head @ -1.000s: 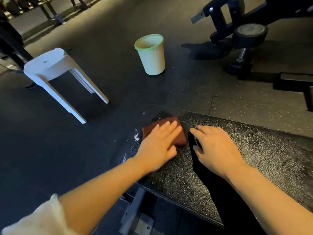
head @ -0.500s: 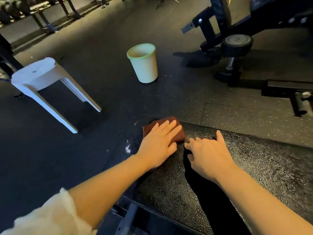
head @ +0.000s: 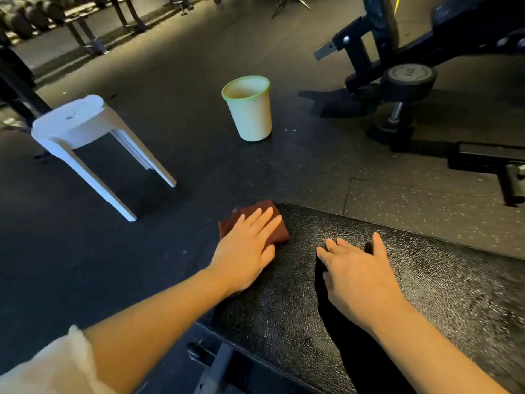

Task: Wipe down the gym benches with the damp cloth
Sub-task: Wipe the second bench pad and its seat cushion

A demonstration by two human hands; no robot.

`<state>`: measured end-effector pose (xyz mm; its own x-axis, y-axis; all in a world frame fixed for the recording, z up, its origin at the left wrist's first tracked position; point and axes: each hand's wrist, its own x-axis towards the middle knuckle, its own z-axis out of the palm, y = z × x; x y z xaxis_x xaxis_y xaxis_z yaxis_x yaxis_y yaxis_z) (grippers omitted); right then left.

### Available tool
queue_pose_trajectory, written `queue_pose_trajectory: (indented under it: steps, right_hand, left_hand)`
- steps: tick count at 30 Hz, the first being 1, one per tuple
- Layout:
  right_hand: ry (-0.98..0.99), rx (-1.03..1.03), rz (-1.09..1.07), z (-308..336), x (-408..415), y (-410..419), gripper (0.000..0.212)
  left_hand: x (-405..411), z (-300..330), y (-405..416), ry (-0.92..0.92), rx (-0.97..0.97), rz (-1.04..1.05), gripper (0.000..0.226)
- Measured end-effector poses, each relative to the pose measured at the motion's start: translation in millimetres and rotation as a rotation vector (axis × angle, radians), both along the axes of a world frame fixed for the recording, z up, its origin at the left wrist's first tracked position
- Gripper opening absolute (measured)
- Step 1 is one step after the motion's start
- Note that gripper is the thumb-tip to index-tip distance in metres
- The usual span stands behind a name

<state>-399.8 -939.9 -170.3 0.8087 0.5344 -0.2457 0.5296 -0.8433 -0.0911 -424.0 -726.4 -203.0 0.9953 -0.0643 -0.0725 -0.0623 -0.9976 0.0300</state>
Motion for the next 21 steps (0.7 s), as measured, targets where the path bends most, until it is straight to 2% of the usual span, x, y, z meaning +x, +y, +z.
queue_pose_trajectory:
  steps: [3, 6, 8, 11, 15, 21]
  right_hand:
    - [-0.048, 0.032, -0.004, 1.7, -4.7, 8.2, 0.053]
    - [-0.115, 0.136, 0.045, -2.7, -6.4, 25.8, 0.052]
    - [-0.133, 0.187, 0.069, -7.3, -7.3, 39.9, 0.044]
    - [-0.195, 0.239, 0.084, -22.8, -9.4, 50.3, 0.022]
    - [-0.254, 0.285, 0.065, -40.7, -11.9, 50.9, 0.034]
    - [-0.251, 0.273, 0.008, -48.4, -11.6, 56.2, 0.042]
  left_hand:
    - [27.3, -2.5, 26.1, 0.023, -0.008, 0.143, 0.058]
    - [36.4, -2.8, 14.2, -0.011, -0.016, 0.281, 0.057]
    - [14.0, -3.2, -6.4, -0.027, 0.003, 0.241, 0.059]
    - [-27.3, -4.4, -17.6, -0.016, 0.002, 0.101, 0.060]
    - [-3.7, -9.3, 12.8, -0.036, 0.030, 0.071, 0.060]
    - [61.0, -10.1, 39.8, 0.001, -0.011, 0.264, 0.055]
